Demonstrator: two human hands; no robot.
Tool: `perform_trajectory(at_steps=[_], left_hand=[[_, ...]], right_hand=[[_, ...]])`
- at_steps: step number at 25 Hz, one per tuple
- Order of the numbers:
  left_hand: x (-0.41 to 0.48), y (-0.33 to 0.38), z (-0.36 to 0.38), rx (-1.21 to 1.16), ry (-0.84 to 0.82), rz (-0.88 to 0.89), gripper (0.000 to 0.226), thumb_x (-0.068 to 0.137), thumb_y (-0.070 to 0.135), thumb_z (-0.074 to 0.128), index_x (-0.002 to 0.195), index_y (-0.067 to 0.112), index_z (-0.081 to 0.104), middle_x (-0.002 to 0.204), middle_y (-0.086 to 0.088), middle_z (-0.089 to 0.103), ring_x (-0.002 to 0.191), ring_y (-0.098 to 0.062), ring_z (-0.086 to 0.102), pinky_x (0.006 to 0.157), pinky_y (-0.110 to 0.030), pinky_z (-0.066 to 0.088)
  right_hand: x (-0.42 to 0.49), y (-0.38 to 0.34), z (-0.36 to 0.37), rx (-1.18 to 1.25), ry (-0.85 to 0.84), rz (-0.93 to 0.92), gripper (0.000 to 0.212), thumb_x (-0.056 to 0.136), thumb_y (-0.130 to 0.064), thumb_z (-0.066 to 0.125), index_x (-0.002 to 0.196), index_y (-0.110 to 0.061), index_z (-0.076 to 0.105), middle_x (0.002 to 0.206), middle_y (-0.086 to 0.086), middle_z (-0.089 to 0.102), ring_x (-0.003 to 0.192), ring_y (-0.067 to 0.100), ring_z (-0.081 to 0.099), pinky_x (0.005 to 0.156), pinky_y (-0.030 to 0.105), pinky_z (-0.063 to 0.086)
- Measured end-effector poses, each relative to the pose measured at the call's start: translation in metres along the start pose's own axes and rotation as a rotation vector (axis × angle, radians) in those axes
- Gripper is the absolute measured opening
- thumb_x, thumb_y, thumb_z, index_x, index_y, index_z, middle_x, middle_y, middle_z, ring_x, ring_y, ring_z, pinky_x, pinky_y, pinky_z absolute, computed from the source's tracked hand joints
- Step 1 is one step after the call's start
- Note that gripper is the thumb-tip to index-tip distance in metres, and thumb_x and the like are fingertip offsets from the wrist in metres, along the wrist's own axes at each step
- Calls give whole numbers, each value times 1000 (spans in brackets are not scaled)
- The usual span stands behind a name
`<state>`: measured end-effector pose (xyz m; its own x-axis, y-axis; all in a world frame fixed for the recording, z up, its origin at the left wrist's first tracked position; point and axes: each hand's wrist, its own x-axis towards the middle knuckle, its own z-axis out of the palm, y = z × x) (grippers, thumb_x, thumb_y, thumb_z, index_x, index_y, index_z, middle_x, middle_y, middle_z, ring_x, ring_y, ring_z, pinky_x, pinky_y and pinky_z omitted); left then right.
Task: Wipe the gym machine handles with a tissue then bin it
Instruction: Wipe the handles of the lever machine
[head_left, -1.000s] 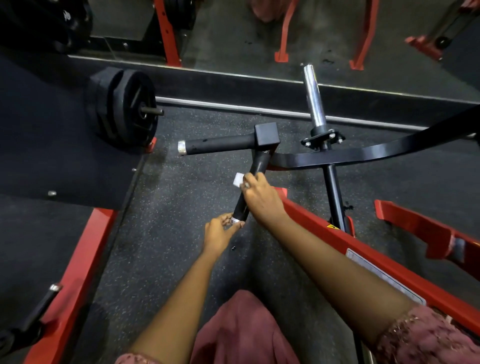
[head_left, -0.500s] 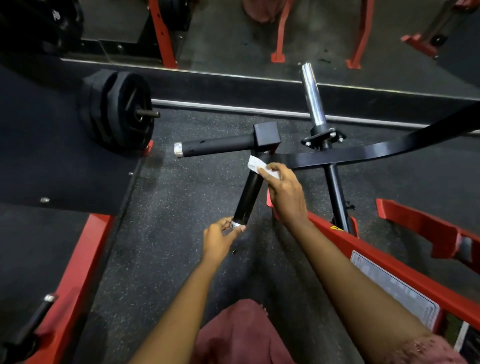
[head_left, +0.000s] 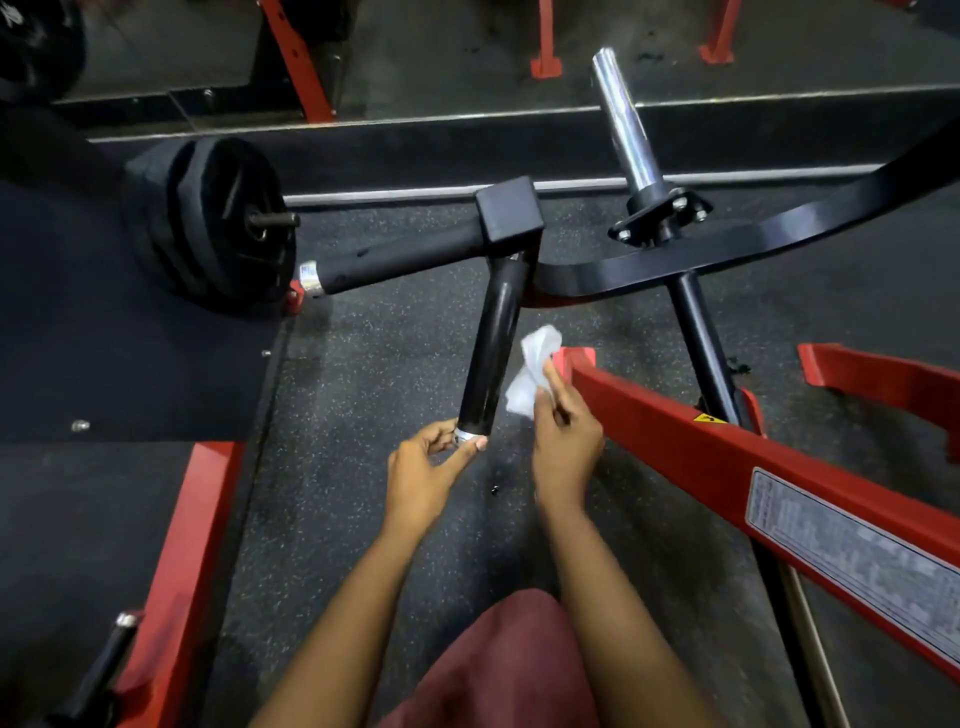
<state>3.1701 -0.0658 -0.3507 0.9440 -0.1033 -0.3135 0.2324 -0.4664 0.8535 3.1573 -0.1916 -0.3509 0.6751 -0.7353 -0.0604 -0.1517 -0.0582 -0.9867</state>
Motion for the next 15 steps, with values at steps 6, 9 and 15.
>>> perform_trajectory(at_steps=[6,9,15], left_hand=[[2,0,-2,5,-15,12,21,74,25,75,92,20,67,84,8,69,81,1,63,75,-7,46],[4,2,-5,12,-55,27,14,74,24,75,86,25,66,84,8,70,84,-4,65,80,-15,48],[4,-1,-5,-34,-56,-6,22,74,24,75,93,18,67,87,4,71,83,-6,65,80,-14,49]], right_hand=[[20,-9,34,111,-52,66,51,83,11,43,122,-20,57,66,-9,60,52,0,29,53,17,29],[-17,14,26,114,-64,165,51,84,10,45,121,-23,57,104,6,67,62,5,43,60,20,38],[-13,4,26,112,-55,144,53,84,11,44,121,-25,52,84,-14,62,48,-3,36,53,15,31]])
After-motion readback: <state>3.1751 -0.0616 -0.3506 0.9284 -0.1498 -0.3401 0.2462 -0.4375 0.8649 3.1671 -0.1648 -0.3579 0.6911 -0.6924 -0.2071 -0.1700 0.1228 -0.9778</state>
